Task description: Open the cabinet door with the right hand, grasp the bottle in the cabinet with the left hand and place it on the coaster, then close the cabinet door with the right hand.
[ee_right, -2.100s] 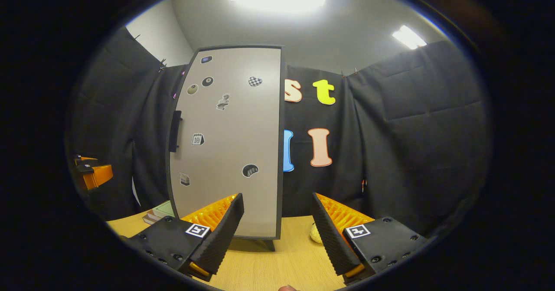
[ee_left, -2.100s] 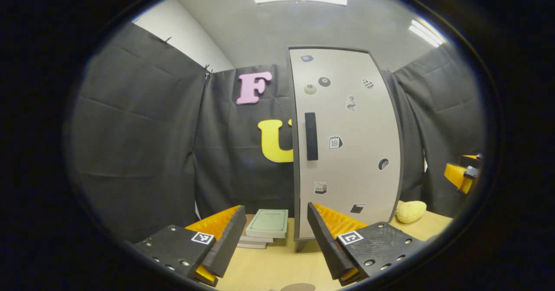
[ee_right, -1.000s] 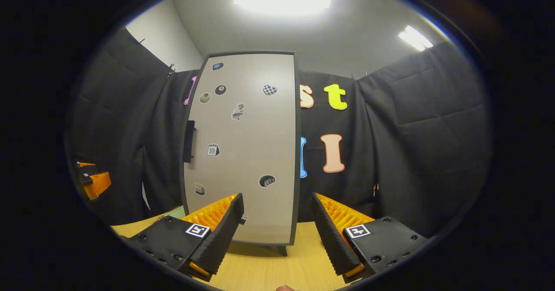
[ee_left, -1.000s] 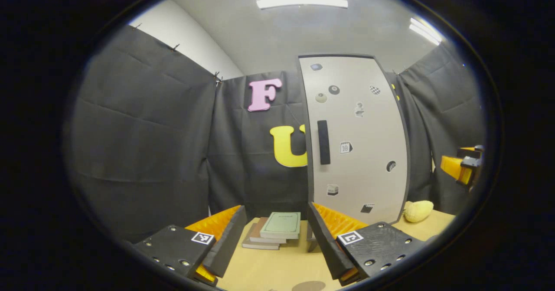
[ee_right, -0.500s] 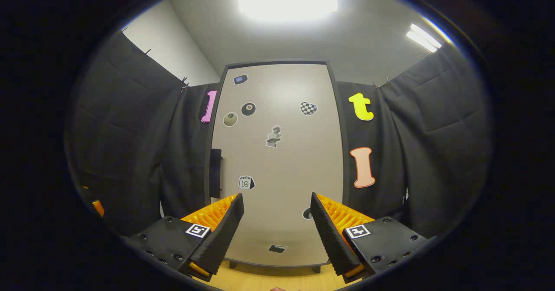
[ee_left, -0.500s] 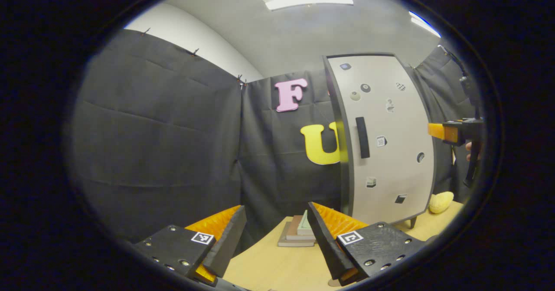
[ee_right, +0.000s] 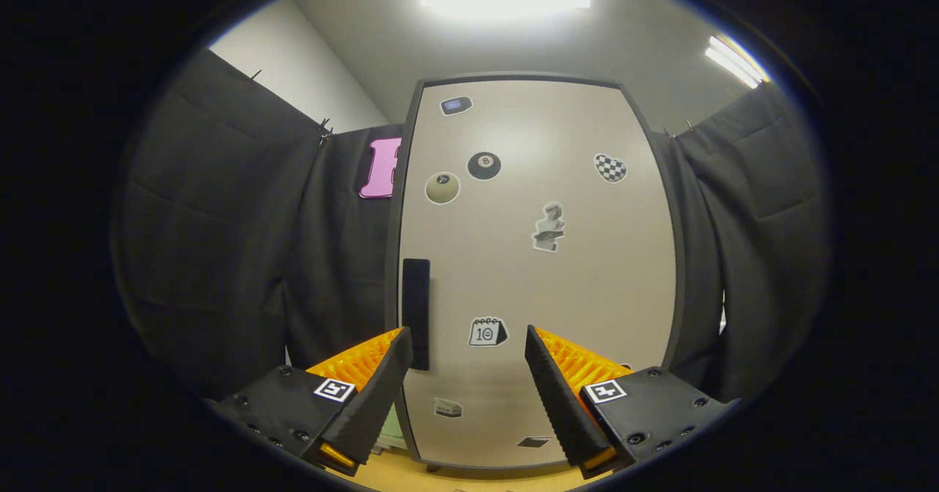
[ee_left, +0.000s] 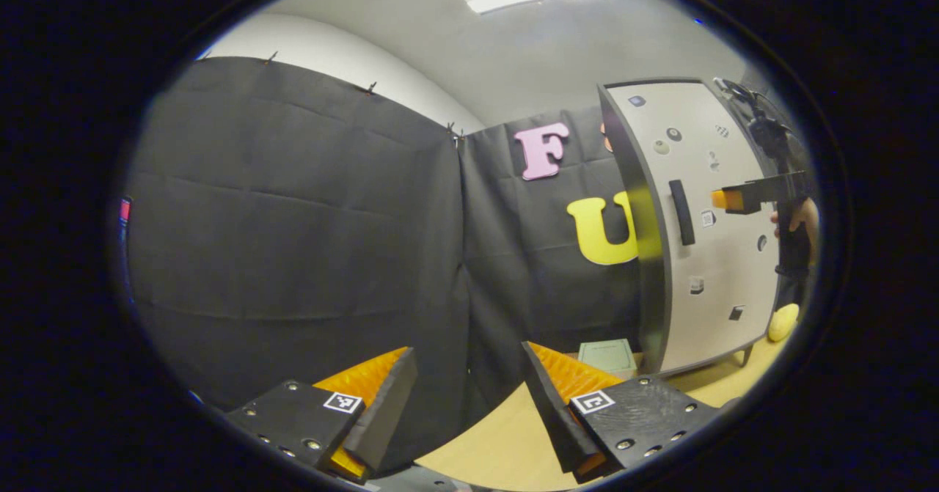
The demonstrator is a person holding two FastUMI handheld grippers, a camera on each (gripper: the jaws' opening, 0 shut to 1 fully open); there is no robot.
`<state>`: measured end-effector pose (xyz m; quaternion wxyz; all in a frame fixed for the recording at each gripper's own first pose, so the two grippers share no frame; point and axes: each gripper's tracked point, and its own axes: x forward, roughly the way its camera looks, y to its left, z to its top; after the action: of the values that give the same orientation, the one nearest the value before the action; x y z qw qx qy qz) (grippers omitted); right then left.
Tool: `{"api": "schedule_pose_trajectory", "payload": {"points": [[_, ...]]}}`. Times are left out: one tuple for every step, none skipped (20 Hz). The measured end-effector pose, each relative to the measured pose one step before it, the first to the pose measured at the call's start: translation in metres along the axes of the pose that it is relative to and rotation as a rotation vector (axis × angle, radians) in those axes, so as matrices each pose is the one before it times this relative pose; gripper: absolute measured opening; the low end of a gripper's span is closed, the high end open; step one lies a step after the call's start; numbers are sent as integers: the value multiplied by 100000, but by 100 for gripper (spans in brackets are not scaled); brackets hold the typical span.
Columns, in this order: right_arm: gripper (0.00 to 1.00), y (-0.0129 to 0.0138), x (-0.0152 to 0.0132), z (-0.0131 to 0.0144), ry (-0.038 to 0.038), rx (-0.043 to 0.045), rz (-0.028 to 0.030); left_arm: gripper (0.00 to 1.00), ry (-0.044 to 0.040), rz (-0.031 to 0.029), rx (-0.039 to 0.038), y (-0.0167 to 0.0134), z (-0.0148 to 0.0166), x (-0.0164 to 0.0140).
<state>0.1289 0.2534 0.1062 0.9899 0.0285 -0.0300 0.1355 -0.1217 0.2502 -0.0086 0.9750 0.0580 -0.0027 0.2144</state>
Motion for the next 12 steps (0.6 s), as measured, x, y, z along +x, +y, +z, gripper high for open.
{"api": "schedule_pose_trajectory", "payload": {"points": [[98,721,813,-176,898,207,115,85,829,1384,302,773,-343,97],[98,659,906,-9,424,373,-113,85,721,1548,210,210,-302,270],[98,582,860,-83,853,512,149,87,412,1512,-37,684,-120,118],[98,588,794,7,920,509,73,88,262,1520,-118,1107,-179,-108],[98,468,847,-147,1302,298,44,85,206,1216,-7,795,-98,-26],[98,498,834,-187,1468,-28,-160,88,149,1205,151,797,-342,-242],[97,231,755,-90,1161,-394,-672,88,182,932,138,709,-183,-106],[98,384,668,-70,782,-114,1,87,186,778,8,627,-227,-197],[98,105,768,-67,295,-172,-1119,85,14,575,-55,496,-87,-120],[88,92,714,-41,901,256,-1052,88,-28,464,28,288,38,139],[84,66,622,-239,1602,547,-577,88,240,357,80,250,-115,31],[84,131,627,-419,2279,549,-221,88,275,331,-12,156,-365,82]]}}
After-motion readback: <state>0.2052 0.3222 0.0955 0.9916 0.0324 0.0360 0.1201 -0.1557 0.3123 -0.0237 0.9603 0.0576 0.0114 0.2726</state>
